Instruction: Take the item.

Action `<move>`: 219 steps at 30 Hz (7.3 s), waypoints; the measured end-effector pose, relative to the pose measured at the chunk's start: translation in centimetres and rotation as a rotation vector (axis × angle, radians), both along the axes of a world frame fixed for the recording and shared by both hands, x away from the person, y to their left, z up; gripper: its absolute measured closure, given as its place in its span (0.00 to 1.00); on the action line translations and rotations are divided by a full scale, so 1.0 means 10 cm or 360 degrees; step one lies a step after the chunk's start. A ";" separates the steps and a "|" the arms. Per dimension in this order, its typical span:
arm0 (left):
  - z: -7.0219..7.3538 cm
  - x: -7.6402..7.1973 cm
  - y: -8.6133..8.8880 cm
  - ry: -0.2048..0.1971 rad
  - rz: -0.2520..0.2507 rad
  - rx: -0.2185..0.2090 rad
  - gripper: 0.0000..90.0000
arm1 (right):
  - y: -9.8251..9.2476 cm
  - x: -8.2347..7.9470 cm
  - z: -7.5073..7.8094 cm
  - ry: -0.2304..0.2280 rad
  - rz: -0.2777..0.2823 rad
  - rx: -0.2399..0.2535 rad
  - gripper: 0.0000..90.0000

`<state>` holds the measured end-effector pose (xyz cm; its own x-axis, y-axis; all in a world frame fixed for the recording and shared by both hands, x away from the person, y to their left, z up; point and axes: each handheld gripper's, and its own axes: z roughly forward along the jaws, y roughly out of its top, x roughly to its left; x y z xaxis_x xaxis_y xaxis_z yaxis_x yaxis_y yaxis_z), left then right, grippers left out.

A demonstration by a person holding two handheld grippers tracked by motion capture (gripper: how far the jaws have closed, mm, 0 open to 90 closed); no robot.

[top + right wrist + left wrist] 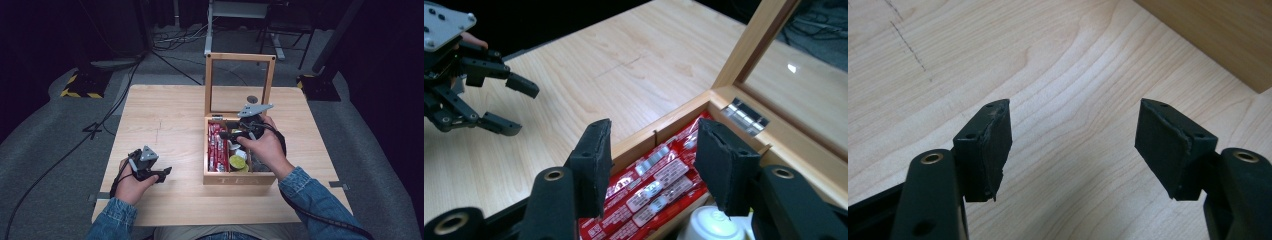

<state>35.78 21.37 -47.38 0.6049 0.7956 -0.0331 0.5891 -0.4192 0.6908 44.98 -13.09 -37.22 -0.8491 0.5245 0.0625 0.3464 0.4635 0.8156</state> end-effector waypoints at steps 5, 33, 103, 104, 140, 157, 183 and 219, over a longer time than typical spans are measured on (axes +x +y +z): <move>-0.08 0.04 0.01 0.0013 0.0005 0.0015 0.35 | 0.08 -0.02 -0.08 0.0028 0.0011 -0.0057 0.54; -0.22 0.08 0.01 0.0016 -0.0023 0.0087 0.34 | 0.38 -0.02 -0.52 0.0144 -0.0091 -0.0412 0.44; -0.29 0.17 0.11 -0.0033 -0.0087 -0.0003 0.28 | -0.02 -0.31 0.13 0.0073 -0.0206 0.0013 0.92; -0.29 0.17 0.11 -0.0036 -0.0087 0.0003 0.28 | -0.05 -0.32 0.14 0.0066 -0.0209 0.0020 0.92; -0.29 0.22 0.12 -0.0026 -0.0089 -0.0001 0.24 | -1.28 -0.38 0.38 -0.0009 -0.0512 0.0054 0.91; -0.30 0.22 0.11 -0.0026 -0.0088 0.0001 0.24 | -1.87 -0.27 0.04 0.0007 -0.0677 0.0064 0.91; -0.29 0.22 0.11 -0.0025 -0.0088 0.0005 0.24 | -2.11 -0.24 -0.75 0.0044 -0.0746 0.0018 0.91; -0.29 0.23 0.12 -0.0028 -0.0090 0.0006 0.24 | -2.18 -0.18 -0.89 0.0094 -0.0823 0.0027 0.51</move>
